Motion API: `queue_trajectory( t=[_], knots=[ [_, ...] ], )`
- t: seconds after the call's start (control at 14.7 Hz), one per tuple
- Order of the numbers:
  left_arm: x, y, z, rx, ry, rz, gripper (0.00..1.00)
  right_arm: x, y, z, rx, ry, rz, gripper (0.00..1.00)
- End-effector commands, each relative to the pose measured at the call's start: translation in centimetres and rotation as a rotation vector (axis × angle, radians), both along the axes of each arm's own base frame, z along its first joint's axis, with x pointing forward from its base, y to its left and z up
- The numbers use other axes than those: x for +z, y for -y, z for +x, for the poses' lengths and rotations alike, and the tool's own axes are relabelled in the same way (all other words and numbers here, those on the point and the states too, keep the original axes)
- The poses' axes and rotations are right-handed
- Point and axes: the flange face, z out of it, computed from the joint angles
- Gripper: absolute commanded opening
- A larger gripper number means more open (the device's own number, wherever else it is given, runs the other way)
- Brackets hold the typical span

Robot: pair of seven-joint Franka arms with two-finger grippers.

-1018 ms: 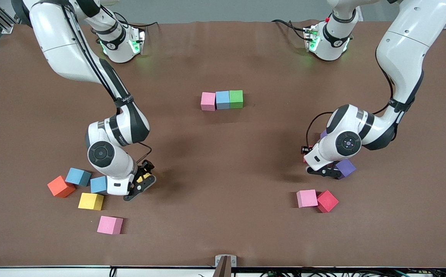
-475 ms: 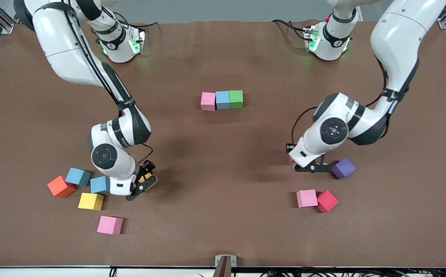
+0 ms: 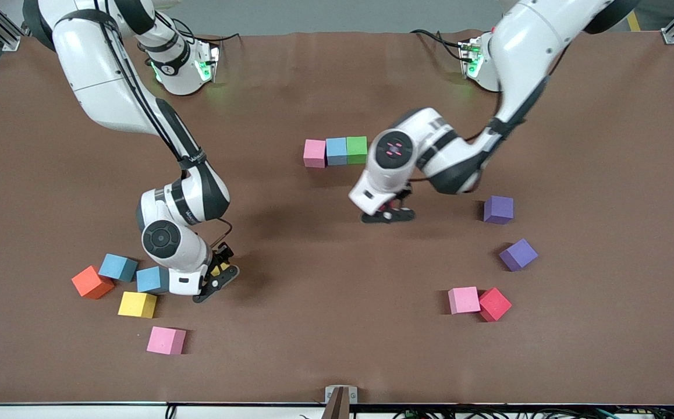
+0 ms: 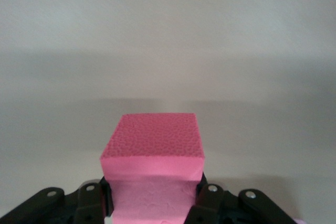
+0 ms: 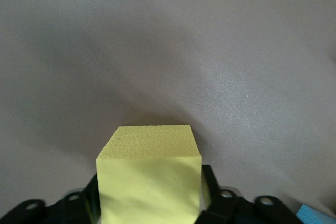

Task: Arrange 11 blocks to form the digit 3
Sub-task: 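Carry the red cube to the pink cube with the left gripper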

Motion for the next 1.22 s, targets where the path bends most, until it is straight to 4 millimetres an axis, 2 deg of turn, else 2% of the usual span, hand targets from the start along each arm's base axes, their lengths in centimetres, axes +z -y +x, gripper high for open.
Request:
queue_trajectory(
  t=[0.0, 0.14, 0.41, 0.54, 0.68, 1.15],
  knots=[
    [-0.8, 5.1, -1.3, 0.053, -0.016, -0.032, 0.27, -0.1, -0.2, -0.2, 0.015, 0.006, -0.009, 0.36],
    [-1.0, 8.5, -2.9, 0.056, -0.025, -0.055, 0.27, 0.0, 0.1, -0.1, 0.009, 0.009, -0.008, 0.32],
    [-2.5, 12.8, -4.6, 0.041, -0.056, -0.097, 0.27, 0.2, 0.8, 0.2, -0.021, 0.008, -0.003, 0.22],
    [-3.2, 13.1, -4.7, 0.03, -0.059, -0.099, 0.27, 0.4, 1.0, 0.3, -0.09, 0.01, 0.01, 0.21],
    [-3.7, 14.3, -6.1, 0.008, -0.065, -0.099, 0.27, 0.3, 0.7, 0.2, -0.177, 0.009, 0.014, 0.21],
    [-7.1, 14.6, -7.4, -0.021, -0.099, -0.069, 0.27, 1.0, 0.6, 0.4, -0.295, 0.022, 0.016, 0.15]
  ],
)
